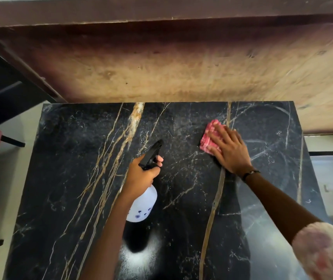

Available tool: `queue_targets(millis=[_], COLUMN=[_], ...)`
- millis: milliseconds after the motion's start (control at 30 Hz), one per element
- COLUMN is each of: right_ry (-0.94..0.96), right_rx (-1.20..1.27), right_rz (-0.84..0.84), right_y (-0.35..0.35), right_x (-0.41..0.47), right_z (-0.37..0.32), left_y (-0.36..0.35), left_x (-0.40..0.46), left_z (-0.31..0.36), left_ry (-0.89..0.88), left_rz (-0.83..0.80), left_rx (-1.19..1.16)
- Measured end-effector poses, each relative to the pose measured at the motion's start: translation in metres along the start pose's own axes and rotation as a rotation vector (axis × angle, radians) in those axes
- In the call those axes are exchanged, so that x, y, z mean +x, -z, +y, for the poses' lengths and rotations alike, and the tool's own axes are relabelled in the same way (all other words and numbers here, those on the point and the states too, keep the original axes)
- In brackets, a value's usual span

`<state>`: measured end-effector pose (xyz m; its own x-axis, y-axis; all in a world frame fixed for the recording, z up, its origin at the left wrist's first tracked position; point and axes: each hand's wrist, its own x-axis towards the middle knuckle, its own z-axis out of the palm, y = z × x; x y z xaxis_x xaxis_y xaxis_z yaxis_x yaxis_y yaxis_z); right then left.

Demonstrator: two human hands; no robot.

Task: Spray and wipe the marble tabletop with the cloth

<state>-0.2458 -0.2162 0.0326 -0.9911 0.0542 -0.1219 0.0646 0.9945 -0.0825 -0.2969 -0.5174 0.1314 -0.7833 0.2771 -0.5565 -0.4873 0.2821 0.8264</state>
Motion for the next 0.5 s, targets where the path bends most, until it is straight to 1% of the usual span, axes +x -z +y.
queue_targets(millis=[100, 200, 267, 333, 400, 433, 467, 500], right_ry=[-0.142, -0.161, -0.071, 0.104, 0.293, 0.357, 0.388, 0.378], right_rx=[0.029, 0.051, 0.034, 0.013, -0.013, -0.02, -0.018, -0.017], right_rz=[0.015, 0.03, 0.032, 0.018, -0.012, -0.022, -0.026, -0.014], right_y=[0.007, 0.006, 0.002, -0.001, -0.005, -0.006, -0.007, -0.007], right_x=[0.049, 0.087, 0.094, 0.083, 0.062, 0.051, 0.044, 0.04], right_z=[-0.019, -0.061, -0.091, -0.107, -0.1, -0.088, -0.073, -0.056], left_y=[0.002, 0.002, 0.001, 0.0, -0.001, 0.0, 0.001, 0.002], left_x=[0.005, 0.011, 0.014, 0.017, 0.021, 0.023, 0.025, 0.026], left_z=[0.003, 0.006, 0.008, 0.011, 0.012, 0.013, 0.012, 0.012], left_ry=[0.001, -0.009, -0.005, -0.002, -0.006, -0.01, -0.014, -0.018], left_rz=[-0.005, -0.008, 0.002, 0.014, 0.012, 0.009, 0.005, 0.001], left_rx=[-0.007, -0.004, 0.004, 0.014, 0.004, -0.008, -0.016, -0.019])
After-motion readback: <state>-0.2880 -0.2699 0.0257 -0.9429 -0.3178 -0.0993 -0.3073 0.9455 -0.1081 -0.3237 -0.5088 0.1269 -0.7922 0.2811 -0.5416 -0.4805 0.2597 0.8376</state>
